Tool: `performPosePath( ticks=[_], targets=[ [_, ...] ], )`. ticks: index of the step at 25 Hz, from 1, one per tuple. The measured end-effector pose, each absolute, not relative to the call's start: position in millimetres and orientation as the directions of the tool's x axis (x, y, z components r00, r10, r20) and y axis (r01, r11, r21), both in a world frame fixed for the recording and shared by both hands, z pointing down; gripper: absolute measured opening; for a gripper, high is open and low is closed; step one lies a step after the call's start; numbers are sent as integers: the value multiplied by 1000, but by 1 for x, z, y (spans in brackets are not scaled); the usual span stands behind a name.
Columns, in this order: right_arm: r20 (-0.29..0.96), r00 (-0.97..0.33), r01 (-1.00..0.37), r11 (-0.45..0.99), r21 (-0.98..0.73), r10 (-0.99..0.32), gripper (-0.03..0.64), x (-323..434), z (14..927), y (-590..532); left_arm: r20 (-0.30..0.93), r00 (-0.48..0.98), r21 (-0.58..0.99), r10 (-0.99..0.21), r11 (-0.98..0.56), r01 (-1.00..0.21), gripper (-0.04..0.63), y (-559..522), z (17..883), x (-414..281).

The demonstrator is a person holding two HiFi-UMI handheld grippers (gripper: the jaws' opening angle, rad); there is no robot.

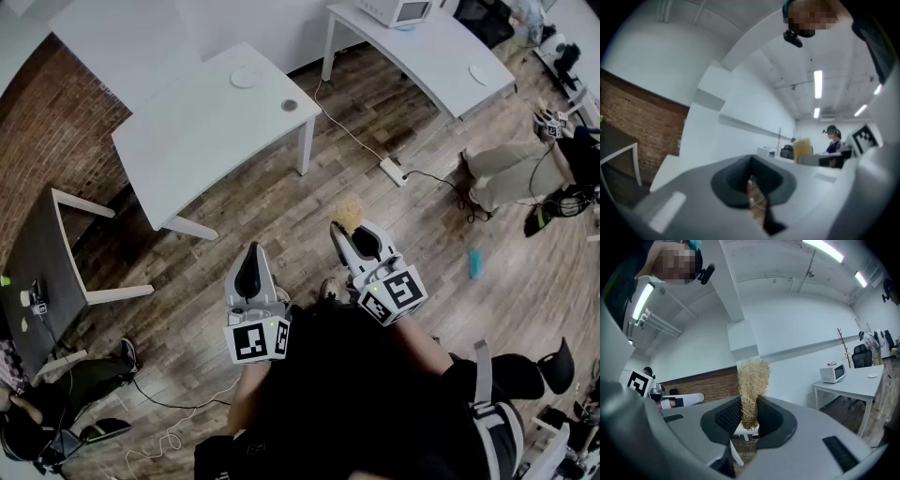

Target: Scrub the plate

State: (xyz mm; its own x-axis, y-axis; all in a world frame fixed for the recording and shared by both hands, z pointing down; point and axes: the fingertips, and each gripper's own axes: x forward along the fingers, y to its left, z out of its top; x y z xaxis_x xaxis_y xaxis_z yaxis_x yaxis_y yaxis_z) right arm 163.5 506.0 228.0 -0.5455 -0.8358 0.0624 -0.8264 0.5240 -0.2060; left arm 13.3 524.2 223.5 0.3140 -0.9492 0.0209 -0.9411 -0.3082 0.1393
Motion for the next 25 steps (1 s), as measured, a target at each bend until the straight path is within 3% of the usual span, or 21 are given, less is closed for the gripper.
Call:
performPosePath(
  ticks=[25],
  targets=[
    [90,-572,-801,532,-275,-815,74,216,242,509,76,301,154,-951,-287,-946,-3,529,235,66]
  ],
)
